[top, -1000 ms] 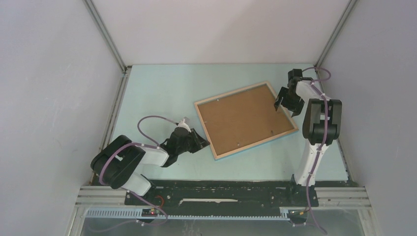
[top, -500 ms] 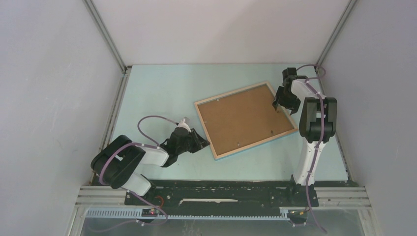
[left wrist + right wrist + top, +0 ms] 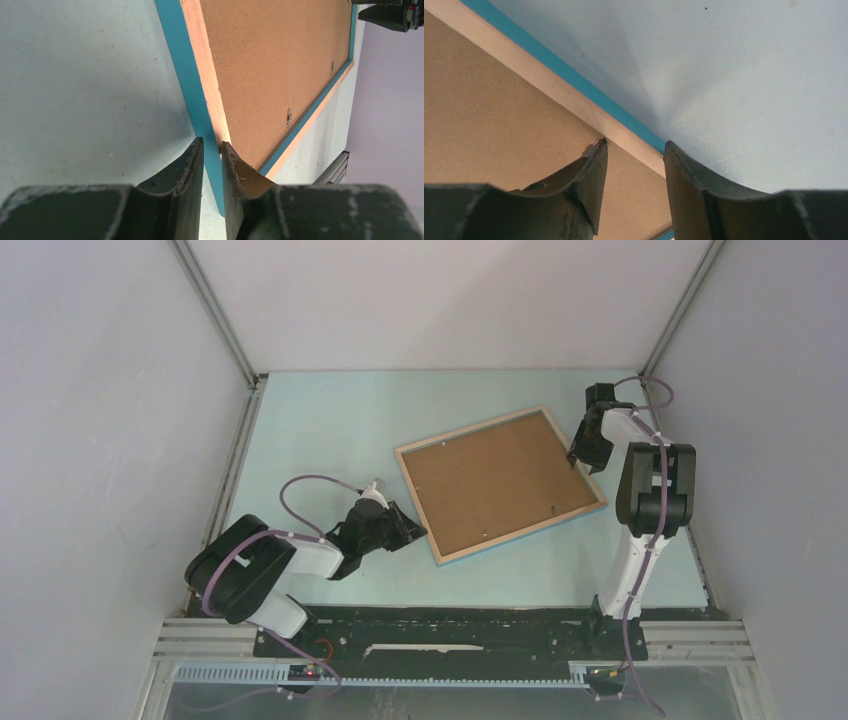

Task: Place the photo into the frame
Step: Install the photo frame at the center of the board.

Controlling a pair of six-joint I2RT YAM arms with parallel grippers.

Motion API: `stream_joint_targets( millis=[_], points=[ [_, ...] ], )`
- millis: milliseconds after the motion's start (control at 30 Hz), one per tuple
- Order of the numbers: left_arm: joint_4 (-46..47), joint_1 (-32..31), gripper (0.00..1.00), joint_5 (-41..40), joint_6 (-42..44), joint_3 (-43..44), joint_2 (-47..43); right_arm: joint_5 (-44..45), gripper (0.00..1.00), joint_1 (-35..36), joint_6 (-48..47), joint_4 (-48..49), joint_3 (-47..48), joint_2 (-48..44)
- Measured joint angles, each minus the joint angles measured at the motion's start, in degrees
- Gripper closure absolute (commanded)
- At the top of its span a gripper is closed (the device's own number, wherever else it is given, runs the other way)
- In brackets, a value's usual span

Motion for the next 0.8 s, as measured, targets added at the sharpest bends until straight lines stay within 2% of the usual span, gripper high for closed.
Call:
stream_joint_targets(
  millis=[100, 167, 467, 800],
  points=[
    [0.0, 0.0, 0.73, 0.0, 0.0, 0.0, 0.0, -1.2, 0.51, -0.5, -0.4, 0.8, -1.2, -0.8],
    [0.0, 0.0, 0.73, 0.0, 0.0, 0.0, 0.0, -1.4, 0.49, -0.7, -0.5, 1.2, -1.7, -1.2],
    [0.0, 0.0, 0.73, 0.0, 0.0, 0.0, 0.0, -2.7, 0.26, -0.5, -1.0, 0.3, -1.4, -1.4],
    [0.0, 0.0, 0.73, 0.0, 0.0, 0.0, 0.0, -1.0, 0.24, 0.1, -1.2, -4.0, 1.0, -0.7]
  ],
)
